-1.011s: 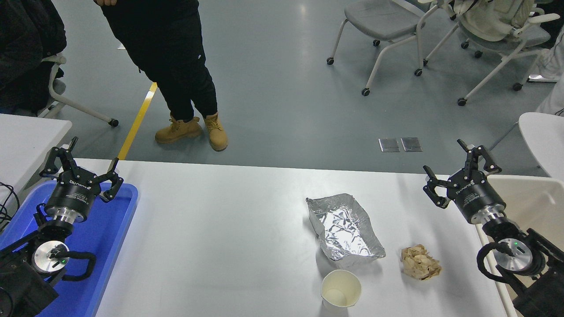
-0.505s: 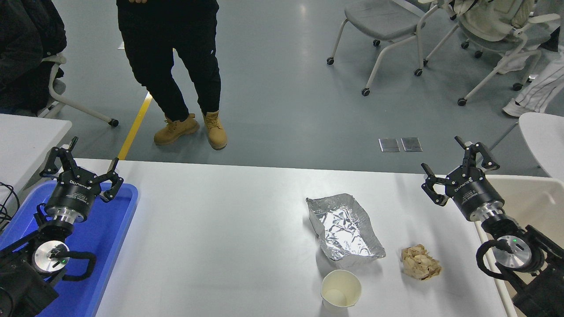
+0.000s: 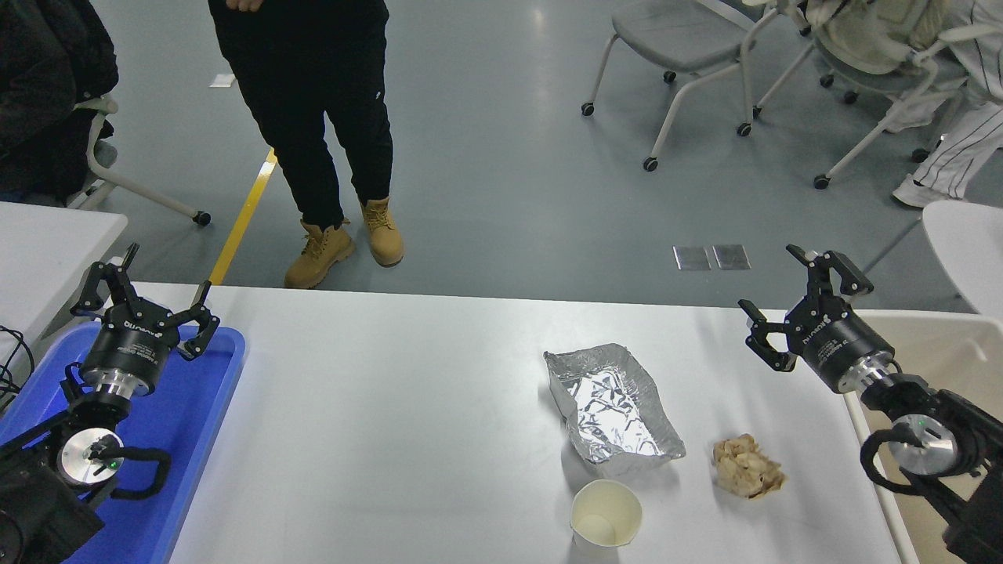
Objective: Clean the table surface
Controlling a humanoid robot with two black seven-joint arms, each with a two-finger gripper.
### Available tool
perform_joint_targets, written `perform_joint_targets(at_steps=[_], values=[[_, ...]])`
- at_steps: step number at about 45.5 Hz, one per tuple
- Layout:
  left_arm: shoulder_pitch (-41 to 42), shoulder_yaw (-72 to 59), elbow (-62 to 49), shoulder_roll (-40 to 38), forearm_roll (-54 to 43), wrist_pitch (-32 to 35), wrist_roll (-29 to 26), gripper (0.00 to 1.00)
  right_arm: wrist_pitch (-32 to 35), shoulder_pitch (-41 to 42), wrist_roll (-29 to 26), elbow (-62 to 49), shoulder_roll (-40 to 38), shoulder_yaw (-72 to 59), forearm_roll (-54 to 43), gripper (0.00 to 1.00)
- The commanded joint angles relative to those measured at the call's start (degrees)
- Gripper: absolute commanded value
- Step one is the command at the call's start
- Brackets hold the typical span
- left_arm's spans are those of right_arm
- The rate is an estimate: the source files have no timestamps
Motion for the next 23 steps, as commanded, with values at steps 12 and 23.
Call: perform_joint_targets(at_steps=[12, 23], values=[[0.0, 0.0, 0.0, 0.0, 0.0, 0.0, 0.0, 1.0, -10.3, 11.0, -0.1, 21.9, -14.6, -25.5, -22.8, 0.99], [0.0, 0.0, 0.0, 0.0, 0.0, -0.1, 0.0, 1.0, -10.3, 16.0, -0.1, 28.5, -19.7, -36.8, -32.0, 0.99]])
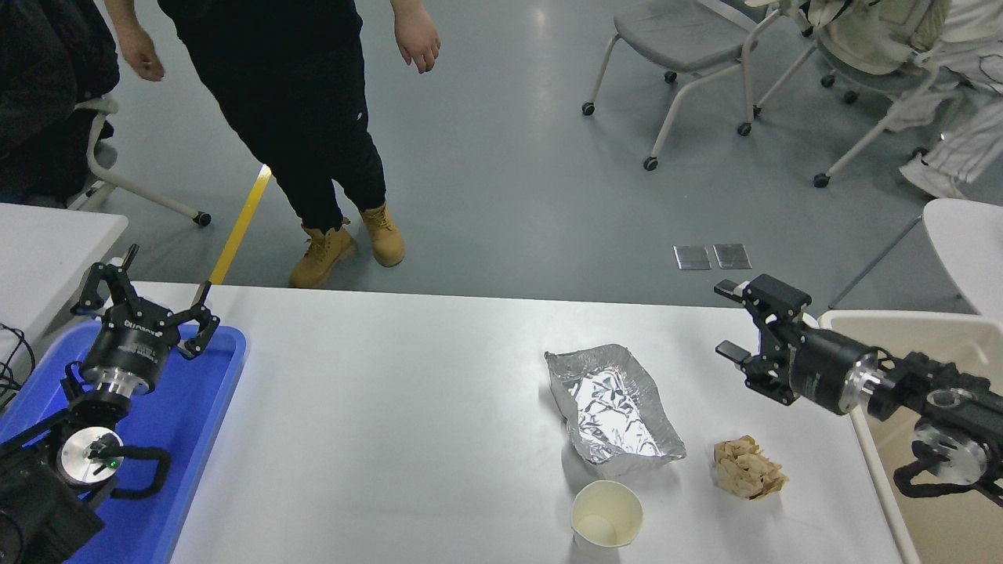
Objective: Clean the table surface
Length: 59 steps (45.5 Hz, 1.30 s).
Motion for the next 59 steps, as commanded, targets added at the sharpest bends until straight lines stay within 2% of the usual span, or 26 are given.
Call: perform_joint_targets(at_steps=[1, 12, 19, 23, 35, 46, 59], values=[[-0.1, 0.0, 0.0, 0.0, 0.0, 0.0, 0.0, 1.0, -1.3, 5.6, -0.1, 7.5, -5.7, -12.7, -10.6, 0.99], [-0.1, 0.0, 0.0, 0.0, 0.0, 0.0, 0.0, 1.0, -1.6, 6.5, -1.7, 11.2, -8.0, -21.0, -15.8, 0.99], [-0.1, 0.0, 0.0, 0.0, 0.0, 0.0, 0.0, 1.0, -1.6, 6.5, -5.5, 13.1, -8.1, -24.3, -15.9, 0.99], [0.0, 0.0, 0.0, 0.0, 0.0, 0.0, 0.0, 1.0, -1.6, 6.5, -8.1, 13.7, -7.6, -24.8, -15.3, 0.99], [-0.1, 0.0, 0.0, 0.0, 0.0, 0.0, 0.0, 1.0, -1.6, 6.0, -11.5, 16.9, -6.8, -24.6, -14.9, 0.99], [-0.1, 0.0, 0.0, 0.0, 0.0, 0.0, 0.0, 1.0, -1.5, 6.4, -14.2, 18.6, -3.9, -23.5, -5.7, 0.99], [-0.1, 0.0, 0.0, 0.0, 0.0, 0.0, 0.0, 1.0, -3.3, 6.5, -15.1, 17.2, 3.3, -23.2, -3.4, 0.99]])
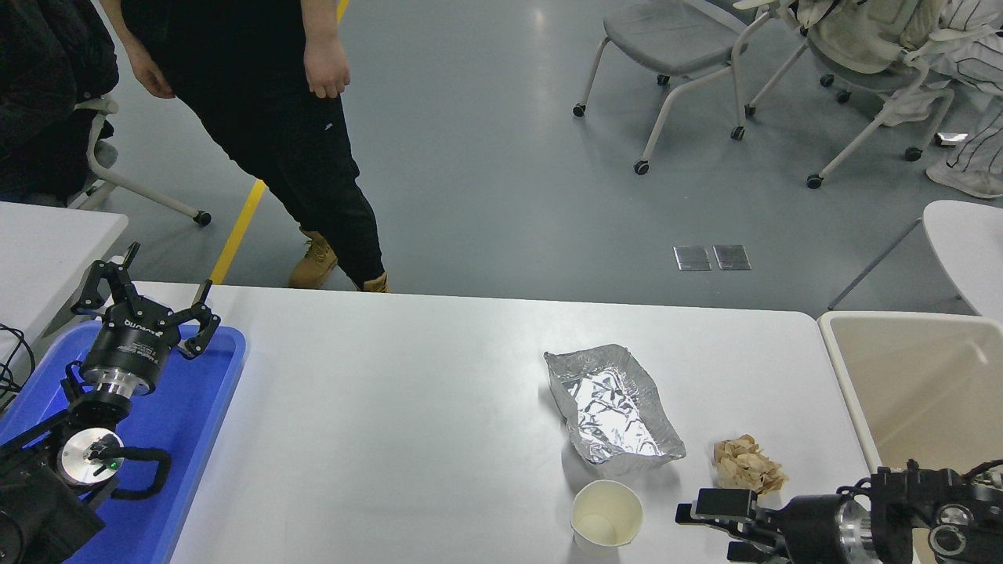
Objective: Clean the table surface
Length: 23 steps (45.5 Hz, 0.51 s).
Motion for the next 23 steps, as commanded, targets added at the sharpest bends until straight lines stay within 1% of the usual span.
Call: perform_joint_targets(at_steps=[1, 14, 23], values=[[0.0, 0.0, 0.0, 0.0, 0.0, 0.0, 0.0, 1.0, -0.9, 0.2, -1.2, -0.6, 5.0, 0.2, 3.0, 0.99], [0.0, 0.0, 0.0, 0.0, 0.0, 0.0, 0.0, 1.0, -1.2, 0.2, -1.5, -3.6, 8.7, 0.0, 3.0, 0.99], [0.0, 0.0, 0.0, 0.0, 0.0, 0.0, 0.0, 1.0, -2.4, 0.7, -1.5, -4.5, 9.2, -0.6, 2.1, 0.98]])
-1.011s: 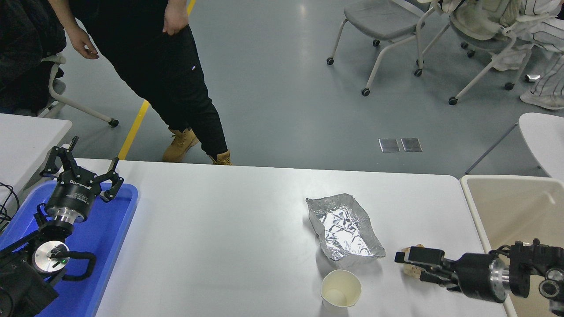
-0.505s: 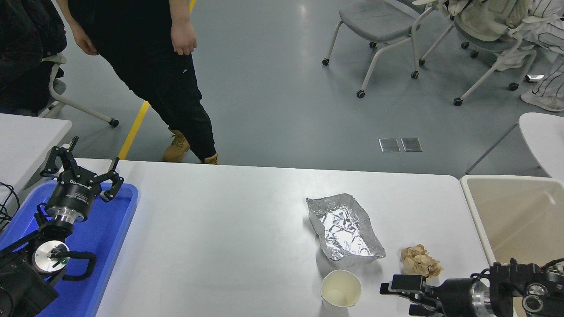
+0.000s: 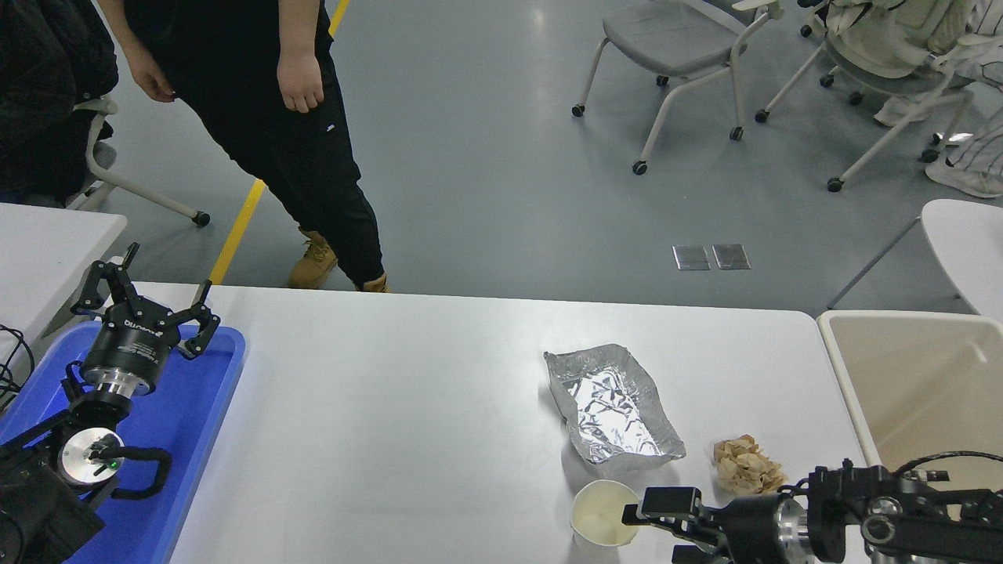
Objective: Clean the table surface
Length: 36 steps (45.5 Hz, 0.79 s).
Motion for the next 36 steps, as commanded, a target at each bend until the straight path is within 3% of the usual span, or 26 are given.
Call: perform_joint_targets(at_steps=[1, 26, 30, 36], values=[[0.0, 0.0, 0.0, 0.0, 0.0, 0.0, 0.0, 1.0, -0.9, 0.4, -0.1, -1.6, 1.8, -0.6, -0.5, 0.98], [-0.1, 0.0, 0.0, 0.0, 0.0, 0.0, 0.0, 1.0, -1.0, 0.9, -0.5, -5.7, 7.0, -2.0, -0.9, 0.98], [-0.1, 0.0, 0.0, 0.0, 0.0, 0.0, 0.0, 1.0, -0.9, 0.9, -0.5, -5.8, 7.5, -2.1, -2.5, 0.81], [0.0, 0.0, 0.0, 0.0, 0.0, 0.0, 0.0, 1.0, -0.9, 1.0, -0.5, -6.5, 8.2, -2.3, -5.9, 0.66]])
